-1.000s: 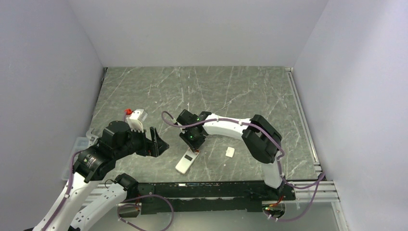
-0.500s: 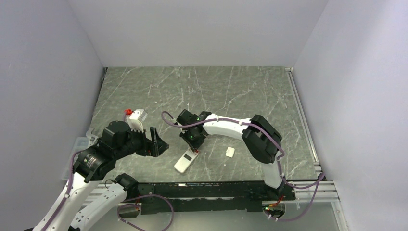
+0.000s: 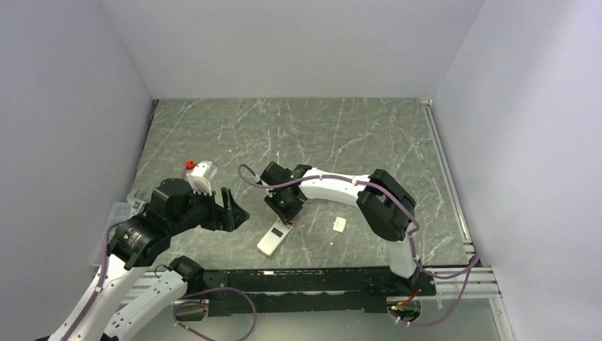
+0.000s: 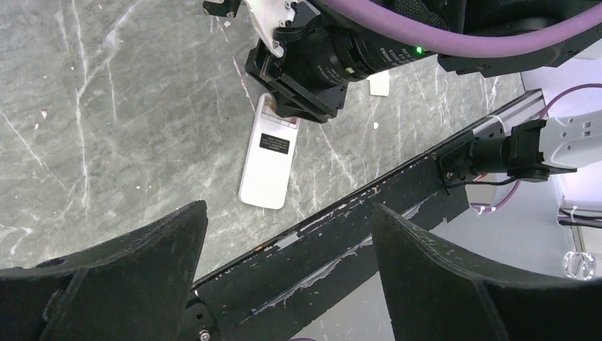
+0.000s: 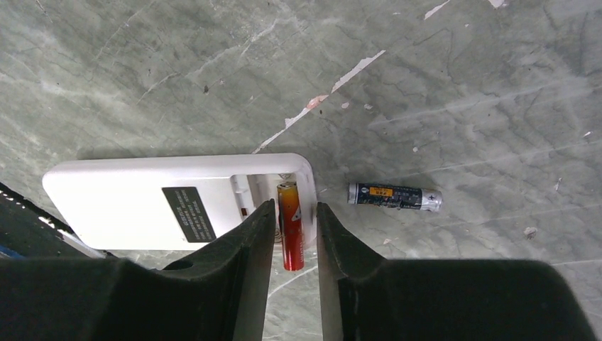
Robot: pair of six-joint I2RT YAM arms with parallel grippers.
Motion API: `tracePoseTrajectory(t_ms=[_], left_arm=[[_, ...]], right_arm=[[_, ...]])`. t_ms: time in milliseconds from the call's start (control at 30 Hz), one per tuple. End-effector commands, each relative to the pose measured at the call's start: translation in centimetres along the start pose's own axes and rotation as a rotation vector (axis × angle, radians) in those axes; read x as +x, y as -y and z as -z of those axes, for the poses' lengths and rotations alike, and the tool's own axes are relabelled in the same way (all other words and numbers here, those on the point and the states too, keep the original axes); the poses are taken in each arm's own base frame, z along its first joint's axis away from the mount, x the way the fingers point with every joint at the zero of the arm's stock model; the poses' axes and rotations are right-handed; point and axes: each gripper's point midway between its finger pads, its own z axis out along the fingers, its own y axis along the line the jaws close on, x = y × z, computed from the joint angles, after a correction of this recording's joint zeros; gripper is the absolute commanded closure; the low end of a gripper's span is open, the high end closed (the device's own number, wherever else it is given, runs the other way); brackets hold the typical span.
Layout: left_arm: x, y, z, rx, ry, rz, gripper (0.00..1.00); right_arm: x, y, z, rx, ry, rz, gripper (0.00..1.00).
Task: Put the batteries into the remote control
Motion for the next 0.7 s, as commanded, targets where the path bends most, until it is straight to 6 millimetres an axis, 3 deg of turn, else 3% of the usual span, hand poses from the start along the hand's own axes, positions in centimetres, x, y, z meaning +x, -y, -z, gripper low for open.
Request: tracePoseTrajectory(t_ms=[0,667], left_arm=[[-0.8,0.2,-0.1,0.011,0.038,-0.009,0.1],[-0.7,0.1,-0.5,0.002,0.02,-0.001,0.1]], right_arm=[[-1.5,-0.1,0.8,0.009,0.048,0.004,0.69],[-2.3,-0.3,2.3,0.01,0.097,0.007,0.64]])
